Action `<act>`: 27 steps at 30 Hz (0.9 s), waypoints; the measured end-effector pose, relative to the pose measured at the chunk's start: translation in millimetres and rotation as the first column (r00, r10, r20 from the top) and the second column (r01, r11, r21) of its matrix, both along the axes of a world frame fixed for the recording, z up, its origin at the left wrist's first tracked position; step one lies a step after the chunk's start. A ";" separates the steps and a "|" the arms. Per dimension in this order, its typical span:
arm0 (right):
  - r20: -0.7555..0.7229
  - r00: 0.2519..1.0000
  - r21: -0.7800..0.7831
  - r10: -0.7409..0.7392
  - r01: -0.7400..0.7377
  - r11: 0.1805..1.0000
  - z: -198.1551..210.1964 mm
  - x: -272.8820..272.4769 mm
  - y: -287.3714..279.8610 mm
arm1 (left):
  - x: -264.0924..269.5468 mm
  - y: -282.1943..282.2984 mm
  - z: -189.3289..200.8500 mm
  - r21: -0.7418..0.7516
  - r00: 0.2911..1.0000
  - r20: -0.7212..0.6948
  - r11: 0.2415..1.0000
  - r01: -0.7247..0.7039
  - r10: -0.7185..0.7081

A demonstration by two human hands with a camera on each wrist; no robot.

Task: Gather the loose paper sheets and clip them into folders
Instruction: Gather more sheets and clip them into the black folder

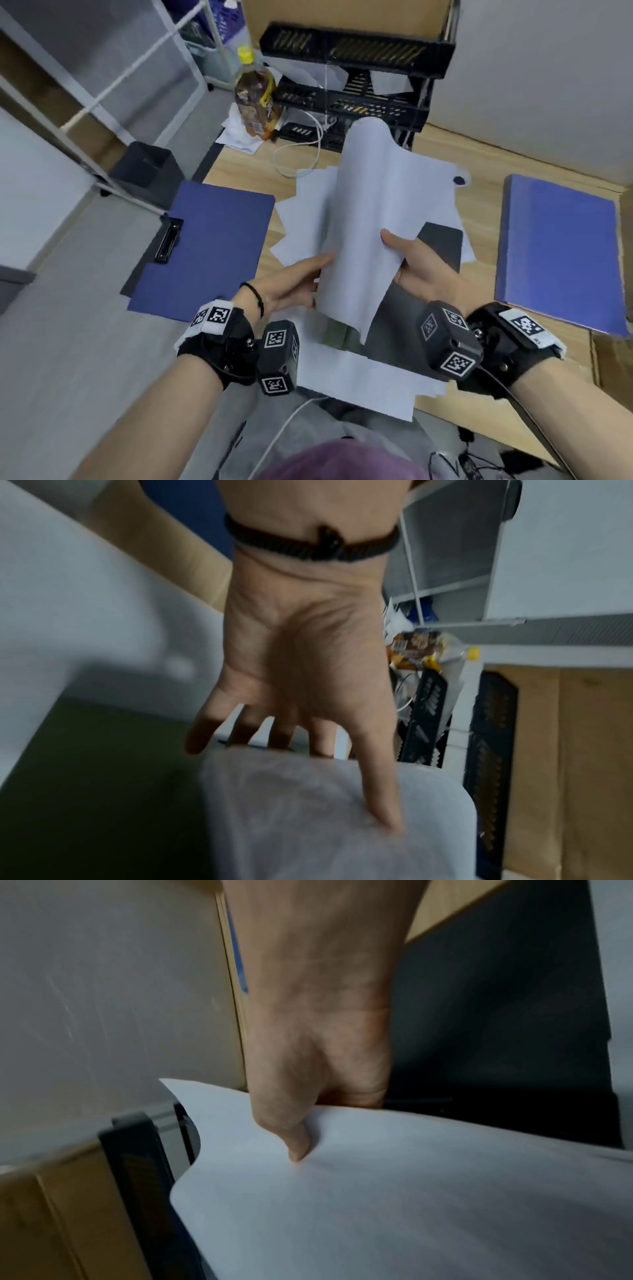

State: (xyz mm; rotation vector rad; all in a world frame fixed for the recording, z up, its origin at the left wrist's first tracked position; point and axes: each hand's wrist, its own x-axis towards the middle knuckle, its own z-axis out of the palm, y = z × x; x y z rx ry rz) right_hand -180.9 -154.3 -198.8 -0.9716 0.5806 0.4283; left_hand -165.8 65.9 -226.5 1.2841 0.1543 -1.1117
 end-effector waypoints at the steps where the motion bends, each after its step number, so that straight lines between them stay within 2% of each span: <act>1: -0.009 1.000 -0.012 0.030 -0.030 0.999 -4.6 8.6 15.2 | -0.1 13.5 3.3 -0.016 0.995 -0.018 0.995 -0.102 0.102; 4: -0.063 0.995 -0.083 0.083 -0.088 0.993 -26.1 24.1 51.5 | 2.4 50.8 14.7 -0.026 0.926 -0.007 0.925 -0.379 0.379; 7: -0.159 0.981 -0.236 0.114 -0.150 0.960 -55.5 25.1 73.8 | 8.2 86.5 12.4 -0.008 0.864 -0.025 0.865 -0.503 0.502; 10: -0.310 0.943 -0.362 0.125 -0.238 0.901 -84.0 16.3 73.6 | 10.5 109.4 4.1 0.114 0.900 0.063 0.893 -0.435 0.431; 12: -0.402 0.905 -0.449 0.141 -0.329 0.831 -98.2 8.6 64.7 | 14.5 119.5 -9.0 0.246 0.945 0.137 0.913 -0.324 0.298; 14: -0.461 0.877 -0.530 0.134 -0.393 0.751 -107.0 0.8 53.8 | 18.7 121.7 -25.4 0.369 0.957 0.203 0.890 -0.269 0.205; 17: -0.483 0.865 -0.559 0.132 -0.421 0.714 -110.4 -3.3 43.1 | 26.7 122.9 -41.4 0.446 0.928 0.304 0.829 -0.337 0.213; 21: -0.463 0.878 -0.582 0.120 -0.403 0.706 -104.9 6.2 41.3 | 29.4 142.5 -49.4 0.485 0.908 0.313 0.775 -0.405 0.278; 23: -0.438 0.893 -0.599 0.105 -0.377 0.706 -103.4 11.4 41.9 | 29.0 160.5 -51.3 0.535 0.888 0.363 0.717 -0.447 0.283; 27: -0.427 0.902 -0.615 0.063 -0.341 0.711 -108.2 8.3 30.8 | 29.9 184.9 -63.4 0.729 0.855 0.460 0.449 -0.517 0.239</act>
